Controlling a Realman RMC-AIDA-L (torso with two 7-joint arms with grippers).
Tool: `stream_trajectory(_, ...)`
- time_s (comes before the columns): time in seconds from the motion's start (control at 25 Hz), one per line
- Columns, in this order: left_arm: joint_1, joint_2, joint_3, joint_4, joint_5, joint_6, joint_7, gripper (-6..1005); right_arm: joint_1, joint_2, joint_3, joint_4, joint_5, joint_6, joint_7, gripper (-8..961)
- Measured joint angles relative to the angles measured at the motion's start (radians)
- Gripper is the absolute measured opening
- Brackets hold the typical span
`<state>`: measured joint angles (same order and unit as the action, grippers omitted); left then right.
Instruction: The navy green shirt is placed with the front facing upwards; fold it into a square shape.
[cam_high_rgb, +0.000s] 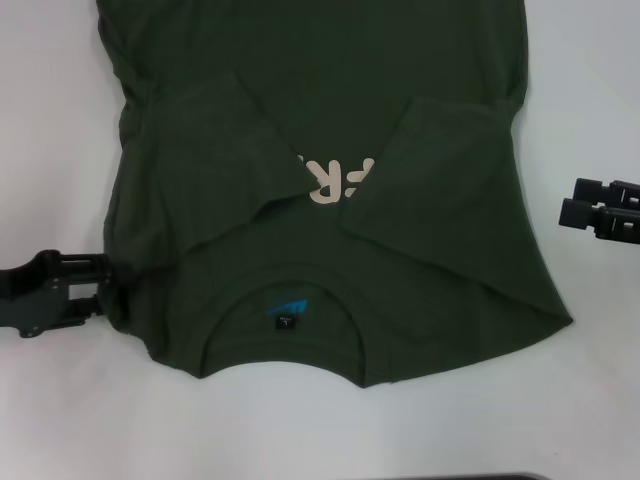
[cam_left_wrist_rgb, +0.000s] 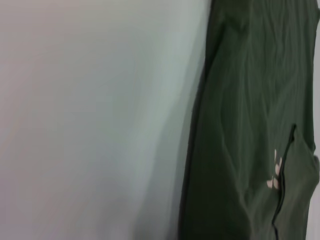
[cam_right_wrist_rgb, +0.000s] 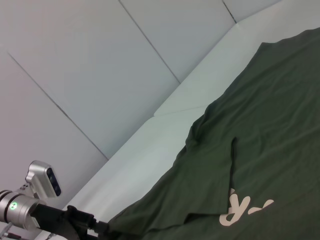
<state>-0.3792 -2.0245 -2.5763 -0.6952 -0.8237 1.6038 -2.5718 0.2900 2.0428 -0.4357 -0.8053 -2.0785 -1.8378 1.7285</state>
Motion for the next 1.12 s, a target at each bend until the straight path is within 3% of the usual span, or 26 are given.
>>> stream_trajectory(0.24, -0.012, 0.001, 0.008, 0.007, 0.013, 0.000, -0.003, 515, 0.002, -0.001, -0.002, 0.000, 0.000, 0.000, 0.000, 876)
stream_trajectory(0.68, -0.017, 0.009, -0.023, -0.003, 0.001, 0.065, 0.002, 33, 0.012, -0.004, -0.003, 0.003, -0.021, 0.005, 0.027, 866)
stream_trajectory(0.88, -0.017, 0.015, -0.033, -0.016, 0.000, 0.088, 0.010, 29, 0.018, -0.018, -0.003, 0.004, -0.066, 0.003, 0.084, 859)
stream_trajectory(1.12, -0.023, 0.015, -0.030, -0.033, -0.002, 0.107, 0.020, 25, 0.043, -0.078, -0.005, 0.008, -0.188, -0.025, 0.261, 850)
